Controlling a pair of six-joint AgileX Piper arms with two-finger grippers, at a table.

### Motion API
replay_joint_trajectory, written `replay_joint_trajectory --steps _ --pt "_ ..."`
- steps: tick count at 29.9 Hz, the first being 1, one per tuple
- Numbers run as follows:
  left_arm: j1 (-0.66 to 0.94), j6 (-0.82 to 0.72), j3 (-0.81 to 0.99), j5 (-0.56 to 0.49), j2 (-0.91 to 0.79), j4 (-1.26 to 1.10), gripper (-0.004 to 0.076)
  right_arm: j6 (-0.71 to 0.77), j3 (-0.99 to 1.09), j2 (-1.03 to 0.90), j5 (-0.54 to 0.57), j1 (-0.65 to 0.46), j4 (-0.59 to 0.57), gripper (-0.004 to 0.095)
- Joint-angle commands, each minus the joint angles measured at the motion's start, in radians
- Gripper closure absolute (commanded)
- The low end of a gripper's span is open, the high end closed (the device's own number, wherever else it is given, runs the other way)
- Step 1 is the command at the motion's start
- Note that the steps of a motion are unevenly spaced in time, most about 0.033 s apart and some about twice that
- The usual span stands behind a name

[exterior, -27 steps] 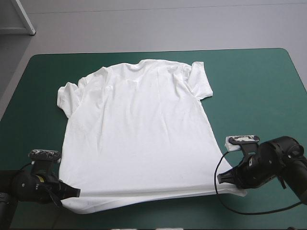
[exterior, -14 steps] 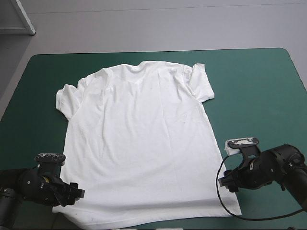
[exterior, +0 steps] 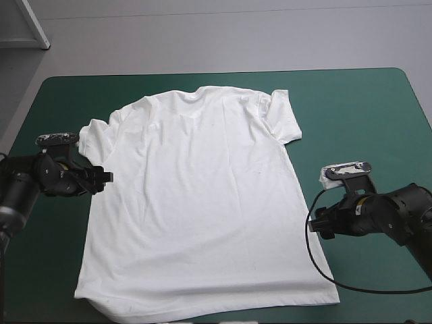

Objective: Fold the cloth

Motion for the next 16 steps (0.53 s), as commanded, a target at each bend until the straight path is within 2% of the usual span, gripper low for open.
replay_joint_trajectory --steps 1,7,16 --pt "0.008 0.005 -0.083 -0.084 0.081 -0.017 0.0178 0.004 -0.043 -0.010 -0.019 -0.005 -0.019 0.0149" --pt "0.008 -0.013 -0.101 -0.203 0.200 -0.016 0.0178 0.010 -0.043 -0.008 -0.023 -0.005 -0.019 0.0168" --pt "0.008 -0.019 -0.101 -0.256 0.343 -0.013 0.0179 0.010 -0.114 0.117 -0.052 -0.005 -0.017 0.0170"
